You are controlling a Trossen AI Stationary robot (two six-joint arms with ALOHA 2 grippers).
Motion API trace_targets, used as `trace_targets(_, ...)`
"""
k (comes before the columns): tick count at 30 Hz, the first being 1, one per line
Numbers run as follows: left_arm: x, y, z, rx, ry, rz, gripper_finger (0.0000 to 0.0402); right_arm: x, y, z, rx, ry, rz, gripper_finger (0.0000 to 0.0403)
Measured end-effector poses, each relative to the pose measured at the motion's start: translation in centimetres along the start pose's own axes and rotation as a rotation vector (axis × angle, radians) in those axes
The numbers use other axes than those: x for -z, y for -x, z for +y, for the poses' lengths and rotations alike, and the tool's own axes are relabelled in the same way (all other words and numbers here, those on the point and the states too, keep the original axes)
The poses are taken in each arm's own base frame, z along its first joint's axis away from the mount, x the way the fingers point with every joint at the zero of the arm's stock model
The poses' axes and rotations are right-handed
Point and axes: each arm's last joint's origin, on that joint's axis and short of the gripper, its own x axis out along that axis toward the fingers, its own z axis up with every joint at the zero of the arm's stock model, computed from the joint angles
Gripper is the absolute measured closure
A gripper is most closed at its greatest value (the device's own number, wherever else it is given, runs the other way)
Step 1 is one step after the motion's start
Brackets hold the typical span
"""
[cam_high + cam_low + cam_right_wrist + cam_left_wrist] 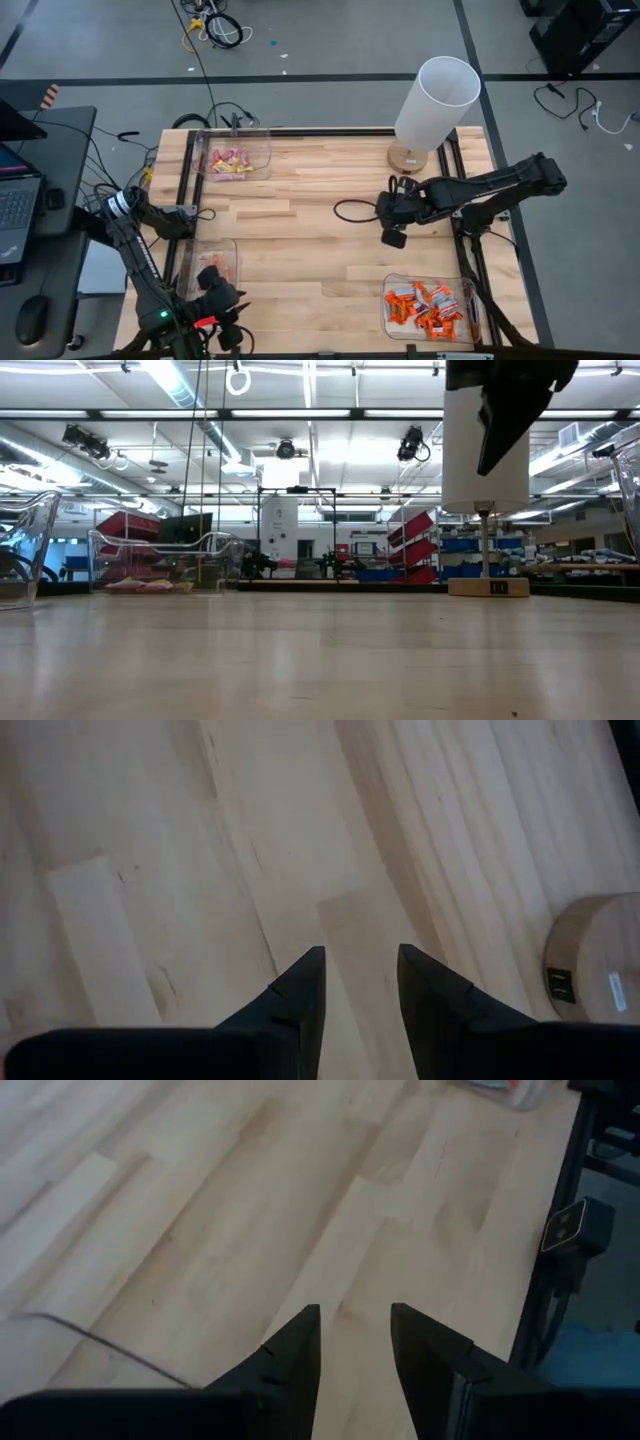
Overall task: Sort candy
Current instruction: Move the bottom left transparent bin to the middle left of the table
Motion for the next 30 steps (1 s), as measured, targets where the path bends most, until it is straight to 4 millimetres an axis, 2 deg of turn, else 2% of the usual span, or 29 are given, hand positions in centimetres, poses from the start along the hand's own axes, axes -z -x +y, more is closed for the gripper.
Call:
trace_targets(12, -0.4, 0.0, 0.0, -0.013, -0.132, -0.138, 0.0275, 1.7, 2.7, 0.5, -0.093, 0.007, -0.050, 0.0291)
trace_targets(20, -1.2, -0.3, 0.1, -0.049, -0.189, -0.262, 0.0275, 2.6, 3.5, 1.8, -0.109, 0.028, -0.087, 0.0291)
trace_targets(26, -2.3, -0.6, 0.2, -0.121, -0.285, -0.438, 0.0275, 2.6, 4.4, 3.5, -0.077, 0.104, -0.273, 0.0291)
trace_targets(30, -4.0, -1.6, 0.0, -0.213, -0.385, -0.542, 0.0275, 1.1, 5.7, 5.3, -0.140, 0.192, -0.512, 0.0291)
